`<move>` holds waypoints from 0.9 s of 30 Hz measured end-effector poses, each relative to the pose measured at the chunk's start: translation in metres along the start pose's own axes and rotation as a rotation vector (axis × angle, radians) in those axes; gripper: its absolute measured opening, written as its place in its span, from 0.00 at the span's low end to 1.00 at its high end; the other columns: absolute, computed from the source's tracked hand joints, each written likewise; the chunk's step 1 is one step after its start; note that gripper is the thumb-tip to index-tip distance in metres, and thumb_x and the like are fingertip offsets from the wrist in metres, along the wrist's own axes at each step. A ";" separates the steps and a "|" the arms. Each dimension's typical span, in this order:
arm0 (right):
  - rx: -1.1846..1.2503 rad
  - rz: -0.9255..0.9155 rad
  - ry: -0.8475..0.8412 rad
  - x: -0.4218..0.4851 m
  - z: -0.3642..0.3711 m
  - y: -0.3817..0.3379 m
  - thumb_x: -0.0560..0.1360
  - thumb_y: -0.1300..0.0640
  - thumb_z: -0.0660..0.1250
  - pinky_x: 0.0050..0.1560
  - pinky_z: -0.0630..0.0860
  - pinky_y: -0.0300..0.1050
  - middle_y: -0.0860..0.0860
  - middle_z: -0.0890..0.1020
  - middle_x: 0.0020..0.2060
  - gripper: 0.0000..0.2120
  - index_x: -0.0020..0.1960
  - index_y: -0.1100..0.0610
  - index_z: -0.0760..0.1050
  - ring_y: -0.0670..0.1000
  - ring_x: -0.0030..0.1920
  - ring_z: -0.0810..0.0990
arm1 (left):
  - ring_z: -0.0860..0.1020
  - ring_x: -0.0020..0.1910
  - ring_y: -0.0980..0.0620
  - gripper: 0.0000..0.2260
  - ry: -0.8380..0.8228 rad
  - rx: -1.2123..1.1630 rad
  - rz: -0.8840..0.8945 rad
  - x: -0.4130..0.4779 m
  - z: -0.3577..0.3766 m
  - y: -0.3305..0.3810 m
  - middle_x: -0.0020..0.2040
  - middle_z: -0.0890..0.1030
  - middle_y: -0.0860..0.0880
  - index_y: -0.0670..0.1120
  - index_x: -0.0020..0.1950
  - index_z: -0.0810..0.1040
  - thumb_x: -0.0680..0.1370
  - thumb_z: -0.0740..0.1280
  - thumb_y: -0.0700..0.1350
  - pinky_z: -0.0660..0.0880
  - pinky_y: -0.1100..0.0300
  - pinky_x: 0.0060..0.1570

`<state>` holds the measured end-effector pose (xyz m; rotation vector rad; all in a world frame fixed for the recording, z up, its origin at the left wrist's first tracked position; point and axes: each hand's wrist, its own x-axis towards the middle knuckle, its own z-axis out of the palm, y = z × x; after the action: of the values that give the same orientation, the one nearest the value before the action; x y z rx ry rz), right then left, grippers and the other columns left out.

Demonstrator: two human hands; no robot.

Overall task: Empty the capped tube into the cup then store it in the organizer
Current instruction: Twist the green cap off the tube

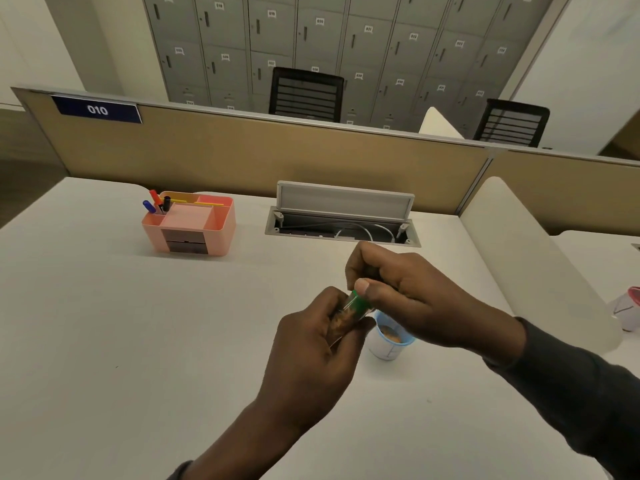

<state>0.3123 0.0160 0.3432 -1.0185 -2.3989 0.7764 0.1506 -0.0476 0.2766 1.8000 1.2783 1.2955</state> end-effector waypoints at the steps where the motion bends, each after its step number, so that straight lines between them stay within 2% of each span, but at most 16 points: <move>1: 0.009 0.019 -0.015 0.000 -0.001 0.001 0.77 0.44 0.56 0.38 0.78 0.51 0.48 0.80 0.38 0.05 0.47 0.40 0.70 0.53 0.39 0.78 | 0.71 0.28 0.48 0.08 0.009 0.012 -0.015 -0.001 0.000 0.000 0.33 0.76 0.49 0.49 0.43 0.75 0.78 0.73 0.48 0.68 0.59 0.27; 3: 0.012 0.041 -0.051 -0.001 -0.004 0.002 0.78 0.43 0.58 0.39 0.79 0.53 0.47 0.81 0.41 0.06 0.49 0.42 0.72 0.54 0.40 0.80 | 0.72 0.28 0.50 0.09 -0.011 -0.007 -0.035 -0.001 -0.001 -0.001 0.33 0.77 0.49 0.50 0.44 0.75 0.77 0.72 0.51 0.69 0.60 0.27; 6: 0.016 0.029 -0.120 -0.003 -0.010 0.003 0.80 0.43 0.59 0.40 0.82 0.50 0.45 0.82 0.44 0.05 0.53 0.40 0.72 0.52 0.42 0.82 | 0.71 0.27 0.55 0.14 -0.127 -0.159 -0.114 0.000 -0.006 -0.003 0.32 0.76 0.49 0.50 0.45 0.75 0.76 0.67 0.61 0.72 0.57 0.29; 8: 0.019 0.014 -0.140 -0.005 -0.013 0.002 0.81 0.44 0.60 0.43 0.83 0.48 0.43 0.82 0.47 0.05 0.55 0.41 0.72 0.50 0.44 0.83 | 0.69 0.28 0.55 0.18 -0.183 -0.216 -0.150 0.002 -0.010 -0.006 0.30 0.73 0.51 0.47 0.45 0.75 0.75 0.65 0.63 0.70 0.53 0.29; 10: -0.014 0.004 -0.131 -0.007 -0.012 -0.001 0.81 0.43 0.58 0.43 0.81 0.48 0.43 0.82 0.47 0.07 0.56 0.40 0.71 0.51 0.46 0.82 | 0.67 0.29 0.55 0.18 -0.188 -0.208 -0.115 0.002 -0.012 -0.007 0.30 0.69 0.48 0.47 0.43 0.73 0.76 0.65 0.62 0.66 0.54 0.30; 12: -0.088 0.001 -0.086 -0.008 -0.005 -0.005 0.80 0.38 0.53 0.39 0.80 0.47 0.45 0.82 0.41 0.09 0.53 0.39 0.68 0.49 0.43 0.80 | 0.65 0.29 0.55 0.16 -0.182 -0.204 -0.060 0.001 -0.011 -0.003 0.31 0.71 0.45 0.48 0.46 0.74 0.78 0.63 0.61 0.64 0.55 0.29; 14: -0.176 -0.010 0.014 -0.009 0.005 -0.009 0.79 0.36 0.50 0.34 0.78 0.48 0.46 0.81 0.35 0.11 0.50 0.40 0.66 0.49 0.38 0.79 | 0.67 0.27 0.56 0.11 -0.173 -0.165 0.009 0.000 -0.007 0.002 0.31 0.75 0.47 0.51 0.52 0.75 0.80 0.62 0.58 0.65 0.53 0.28; 17: -0.211 -0.028 0.166 -0.007 0.016 -0.011 0.80 0.38 0.51 0.31 0.77 0.51 0.47 0.79 0.30 0.11 0.47 0.43 0.65 0.49 0.32 0.77 | 0.68 0.25 0.54 0.09 -0.118 -0.115 0.037 -0.003 0.000 0.007 0.31 0.76 0.55 0.52 0.54 0.75 0.81 0.61 0.55 0.63 0.58 0.27; 20: -0.167 -0.043 0.219 -0.006 0.016 -0.010 0.80 0.41 0.53 0.30 0.74 0.47 0.48 0.77 0.28 0.08 0.46 0.43 0.65 0.51 0.33 0.77 | 0.69 0.25 0.55 0.10 -0.118 -0.154 0.037 -0.003 0.002 0.008 0.31 0.76 0.57 0.52 0.54 0.75 0.81 0.60 0.56 0.63 0.64 0.28; 24: -0.095 -0.109 0.187 -0.003 0.009 -0.004 0.80 0.45 0.57 0.30 0.71 0.41 0.45 0.75 0.27 0.06 0.44 0.41 0.65 0.51 0.32 0.76 | 0.74 0.31 0.50 0.09 -0.235 -0.276 0.050 0.006 0.001 0.002 0.38 0.81 0.51 0.54 0.55 0.75 0.82 0.60 0.56 0.72 0.49 0.30; 25: -0.094 -0.119 0.172 -0.001 0.008 -0.001 0.80 0.46 0.57 0.30 0.71 0.40 0.46 0.76 0.27 0.06 0.44 0.42 0.65 0.51 0.31 0.76 | 0.74 0.31 0.54 0.06 -0.275 -0.318 0.054 0.009 0.001 -0.001 0.38 0.80 0.54 0.57 0.54 0.75 0.82 0.60 0.55 0.72 0.52 0.30; 27: -0.097 -0.114 0.135 0.003 0.007 0.004 0.79 0.46 0.58 0.29 0.72 0.44 0.51 0.77 0.28 0.06 0.44 0.44 0.66 0.52 0.30 0.76 | 0.72 0.31 0.60 0.06 -0.340 -0.403 0.054 0.014 0.001 -0.006 0.35 0.78 0.61 0.62 0.52 0.75 0.83 0.61 0.51 0.68 0.68 0.31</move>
<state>0.3084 0.0180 0.3362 -0.9308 -2.3731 0.5389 0.1501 -0.0329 0.2767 1.6780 0.7304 1.1170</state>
